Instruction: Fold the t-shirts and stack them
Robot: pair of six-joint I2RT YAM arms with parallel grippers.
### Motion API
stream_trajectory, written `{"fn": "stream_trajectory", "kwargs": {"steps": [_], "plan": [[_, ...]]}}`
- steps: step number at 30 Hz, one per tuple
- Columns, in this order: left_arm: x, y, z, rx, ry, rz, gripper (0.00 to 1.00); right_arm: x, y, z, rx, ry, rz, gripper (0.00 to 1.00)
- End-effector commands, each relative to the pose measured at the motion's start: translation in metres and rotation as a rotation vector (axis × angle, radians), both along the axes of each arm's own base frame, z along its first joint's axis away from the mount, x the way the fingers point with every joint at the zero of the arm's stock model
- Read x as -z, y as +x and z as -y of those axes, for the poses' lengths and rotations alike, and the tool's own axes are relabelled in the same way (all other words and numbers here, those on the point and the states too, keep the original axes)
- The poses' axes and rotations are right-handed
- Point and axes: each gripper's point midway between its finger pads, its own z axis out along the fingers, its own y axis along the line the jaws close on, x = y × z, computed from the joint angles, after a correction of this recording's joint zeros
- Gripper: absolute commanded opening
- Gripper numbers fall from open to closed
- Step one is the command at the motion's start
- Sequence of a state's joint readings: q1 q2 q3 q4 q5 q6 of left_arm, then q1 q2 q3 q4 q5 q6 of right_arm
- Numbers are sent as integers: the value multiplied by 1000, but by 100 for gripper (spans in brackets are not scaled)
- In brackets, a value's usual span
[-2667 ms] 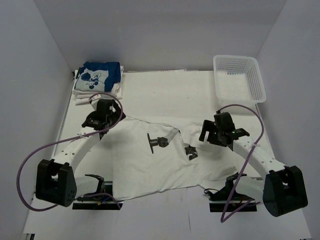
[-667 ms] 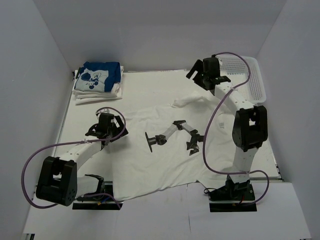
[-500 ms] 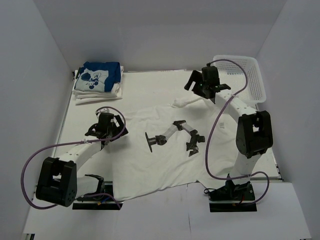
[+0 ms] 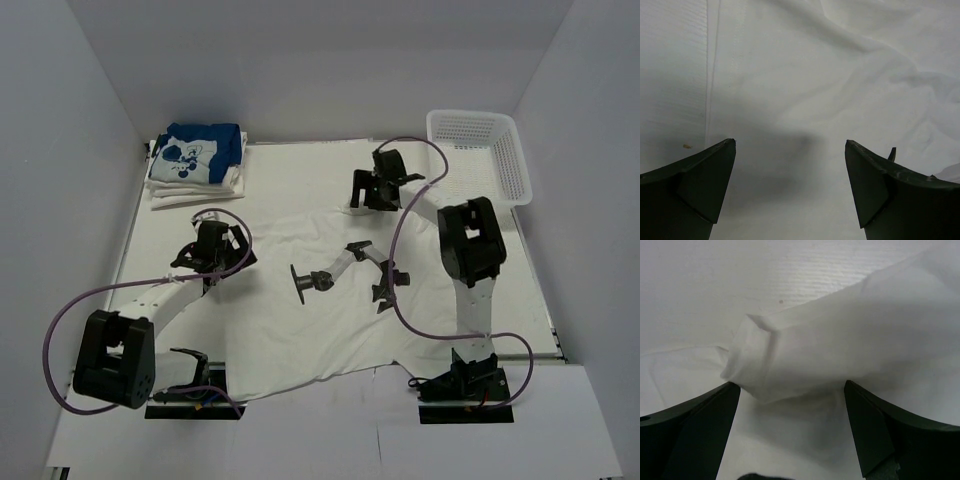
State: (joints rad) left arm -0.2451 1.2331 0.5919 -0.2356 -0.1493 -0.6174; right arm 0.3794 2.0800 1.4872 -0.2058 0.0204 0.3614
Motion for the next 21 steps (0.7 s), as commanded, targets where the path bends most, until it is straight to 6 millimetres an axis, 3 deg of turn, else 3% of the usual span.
{"fn": "stream_trajectory", "kwargs": {"steps": [1, 2, 3, 7, 9, 11, 14, 16, 18, 19, 21], "plan": [[1, 6, 1, 5, 12, -11, 100, -16, 37, -25, -74, 29, 76, 90], [4, 6, -2, -4, 14, -22, 100, -23, 47, -28, -69, 42, 99, 90], [7, 5, -2, -4, 17, -32, 100, -11, 50, -31, -59, 45, 70, 90], [16, 2, -9, -28, 55, -70, 100, -14, 72, -40, -23, 92, 108, 90], [24, -1, -12, -33, 70, -100, 100, -35, 99, -47, 7, 137, 204, 90], [24, -1, -12, -33, 73, -109, 100, -33, 118, -53, 26, 174, 256, 90], [24, -2, -16, -48, 95, -117, 100, -61, 153, -59, 74, 225, 359, 90], [21, -1, -18, -55, 105, -118, 100, -73, 161, -59, 72, 237, 382, 90], [11, 6, -19, -55, 110, -87, 100, -74, 151, -52, 52, 201, 349, 90], [4, 11, -20, -64, 113, -63, 100, -105, 146, -48, 34, 193, 393, 90], [-3, 15, -19, -65, 108, -44, 100, -76, 126, -32, 23, 93, 338, 90]]}}
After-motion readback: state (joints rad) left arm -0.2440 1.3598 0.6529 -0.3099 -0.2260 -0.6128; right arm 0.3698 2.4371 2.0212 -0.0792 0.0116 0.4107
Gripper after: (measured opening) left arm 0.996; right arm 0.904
